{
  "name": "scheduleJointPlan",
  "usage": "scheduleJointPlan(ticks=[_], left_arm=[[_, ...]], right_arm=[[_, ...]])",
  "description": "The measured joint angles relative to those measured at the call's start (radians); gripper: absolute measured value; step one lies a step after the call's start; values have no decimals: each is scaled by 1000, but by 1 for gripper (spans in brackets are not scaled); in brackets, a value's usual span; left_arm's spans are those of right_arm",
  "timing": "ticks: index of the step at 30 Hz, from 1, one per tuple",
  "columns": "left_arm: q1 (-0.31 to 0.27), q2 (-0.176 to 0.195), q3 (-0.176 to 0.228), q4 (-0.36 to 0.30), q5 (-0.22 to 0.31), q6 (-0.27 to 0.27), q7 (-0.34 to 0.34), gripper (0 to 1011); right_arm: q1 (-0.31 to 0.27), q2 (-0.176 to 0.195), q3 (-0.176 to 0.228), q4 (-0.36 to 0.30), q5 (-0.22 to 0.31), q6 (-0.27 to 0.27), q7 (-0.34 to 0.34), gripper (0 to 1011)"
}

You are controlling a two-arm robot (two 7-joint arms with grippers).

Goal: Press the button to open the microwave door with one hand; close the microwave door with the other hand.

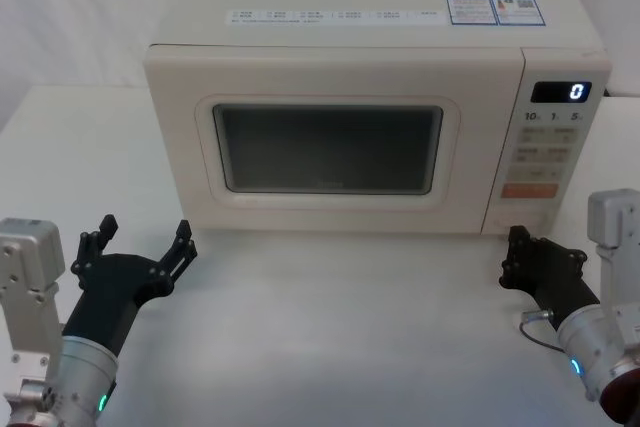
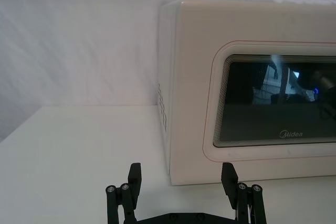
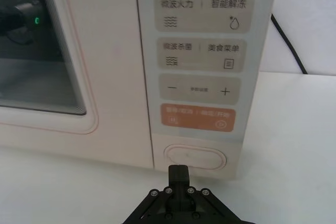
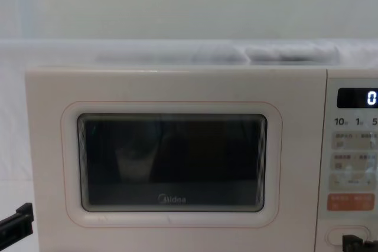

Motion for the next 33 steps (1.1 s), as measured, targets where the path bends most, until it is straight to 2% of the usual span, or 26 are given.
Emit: scheduleJointPlan(ticks=[15,33], left_arm=[[0,0,0,0,0,0,0,1001],[0,0,0,0,0,0,0,1001]], right_arm=[[43,-25,21,59,-2,-30,-11,0],[76,-45,19,101,-14,-32,-15,0]])
